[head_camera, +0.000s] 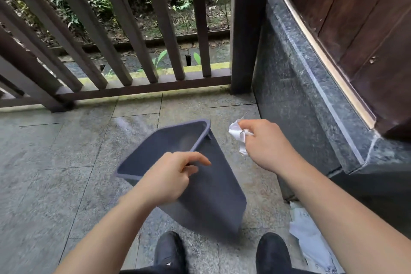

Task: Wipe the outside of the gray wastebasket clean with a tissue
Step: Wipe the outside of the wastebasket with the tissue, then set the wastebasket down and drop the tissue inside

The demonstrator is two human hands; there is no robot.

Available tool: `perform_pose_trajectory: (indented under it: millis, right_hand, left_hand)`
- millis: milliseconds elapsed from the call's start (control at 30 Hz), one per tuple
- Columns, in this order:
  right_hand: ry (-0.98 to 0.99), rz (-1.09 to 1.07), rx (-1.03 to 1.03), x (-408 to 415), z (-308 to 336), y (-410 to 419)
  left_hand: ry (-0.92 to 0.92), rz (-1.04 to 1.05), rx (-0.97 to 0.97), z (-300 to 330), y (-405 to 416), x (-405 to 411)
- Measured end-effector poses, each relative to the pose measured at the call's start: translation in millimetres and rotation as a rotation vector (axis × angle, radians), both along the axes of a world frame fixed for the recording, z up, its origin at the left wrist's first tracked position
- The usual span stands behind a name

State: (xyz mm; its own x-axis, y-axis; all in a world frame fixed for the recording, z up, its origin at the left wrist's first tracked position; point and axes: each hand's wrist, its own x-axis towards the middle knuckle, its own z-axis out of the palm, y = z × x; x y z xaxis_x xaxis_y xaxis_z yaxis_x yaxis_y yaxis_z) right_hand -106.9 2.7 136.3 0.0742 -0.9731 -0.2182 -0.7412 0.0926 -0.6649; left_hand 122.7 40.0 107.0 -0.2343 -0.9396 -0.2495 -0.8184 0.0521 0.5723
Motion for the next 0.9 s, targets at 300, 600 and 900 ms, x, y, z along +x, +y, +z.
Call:
perform_pose_trajectory:
  millis: [300,600,900]
  right_hand:
    - [0.163,0.118,0.135,-7.0,3.9,-6.6]
    - [0.554,0.228,0.367,-52.2,-12.1,-18.2]
    - [0.499,0.294,0.438,-45.1,-7.2,-22.2]
  left_hand:
    - [-0.178,-0.577,0.044,-21.0,-16.3,-10.7]
    - [-0.269,-0.886,-0.336,-30.6,-55.4,-37.1]
    - [-0.410,-0.955,-0.470,-36.4,-131.9,-45.0]
